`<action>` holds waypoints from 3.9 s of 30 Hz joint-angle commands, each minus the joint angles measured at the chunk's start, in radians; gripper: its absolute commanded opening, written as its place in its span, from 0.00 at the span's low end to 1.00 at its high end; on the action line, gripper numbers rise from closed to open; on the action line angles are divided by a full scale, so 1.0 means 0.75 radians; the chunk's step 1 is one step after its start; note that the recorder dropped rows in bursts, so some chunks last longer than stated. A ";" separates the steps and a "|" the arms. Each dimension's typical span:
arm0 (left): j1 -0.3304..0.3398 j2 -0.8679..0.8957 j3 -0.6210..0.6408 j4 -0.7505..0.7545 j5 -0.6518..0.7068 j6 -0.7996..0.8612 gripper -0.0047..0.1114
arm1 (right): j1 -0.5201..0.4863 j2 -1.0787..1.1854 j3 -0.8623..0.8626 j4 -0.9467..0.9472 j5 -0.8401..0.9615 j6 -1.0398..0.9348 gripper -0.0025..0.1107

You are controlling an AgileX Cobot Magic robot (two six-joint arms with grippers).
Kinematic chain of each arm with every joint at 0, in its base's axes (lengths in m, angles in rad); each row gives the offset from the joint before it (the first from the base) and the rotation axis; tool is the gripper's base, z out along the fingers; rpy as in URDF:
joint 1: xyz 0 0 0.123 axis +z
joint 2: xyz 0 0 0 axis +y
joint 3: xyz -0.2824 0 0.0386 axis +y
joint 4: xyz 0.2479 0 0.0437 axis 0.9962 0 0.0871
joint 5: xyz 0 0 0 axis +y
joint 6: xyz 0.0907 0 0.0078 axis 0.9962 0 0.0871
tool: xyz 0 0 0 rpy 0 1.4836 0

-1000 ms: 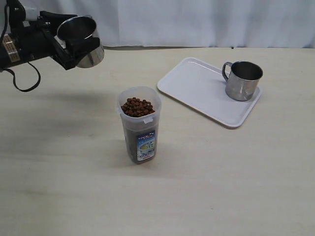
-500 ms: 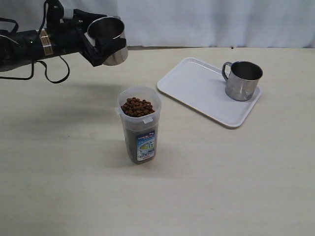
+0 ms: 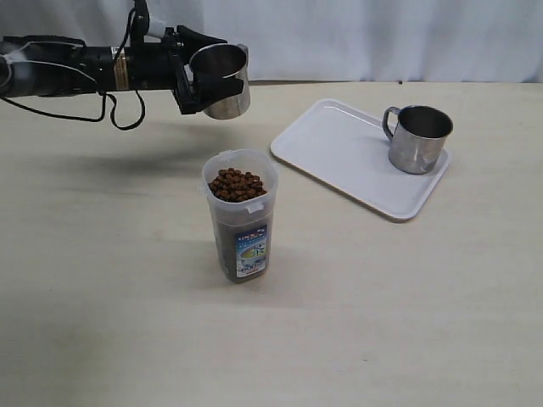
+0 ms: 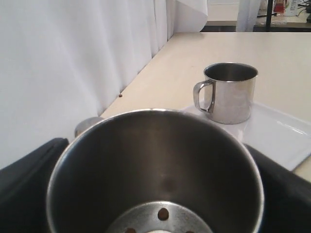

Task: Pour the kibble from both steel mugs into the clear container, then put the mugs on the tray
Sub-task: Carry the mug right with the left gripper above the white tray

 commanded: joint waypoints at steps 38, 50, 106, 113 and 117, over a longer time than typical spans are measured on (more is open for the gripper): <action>-0.260 0.213 -0.389 -0.047 0.156 -0.238 0.04 | -0.009 -0.005 0.007 0.002 0.004 -0.001 0.07; -0.158 0.201 -0.389 -0.065 -0.109 -0.248 0.04 | -0.009 -0.005 0.007 0.002 0.004 -0.001 0.07; -0.754 -0.452 0.201 -0.432 0.625 -0.096 0.04 | -0.009 -0.005 0.007 0.002 0.004 -0.001 0.07; -0.761 -0.323 0.198 -0.703 0.671 0.094 0.04 | -0.009 -0.005 0.007 0.002 0.004 -0.001 0.07; -0.761 -0.285 0.198 -0.718 0.725 0.127 0.04 | -0.009 -0.005 0.007 0.002 0.004 -0.001 0.07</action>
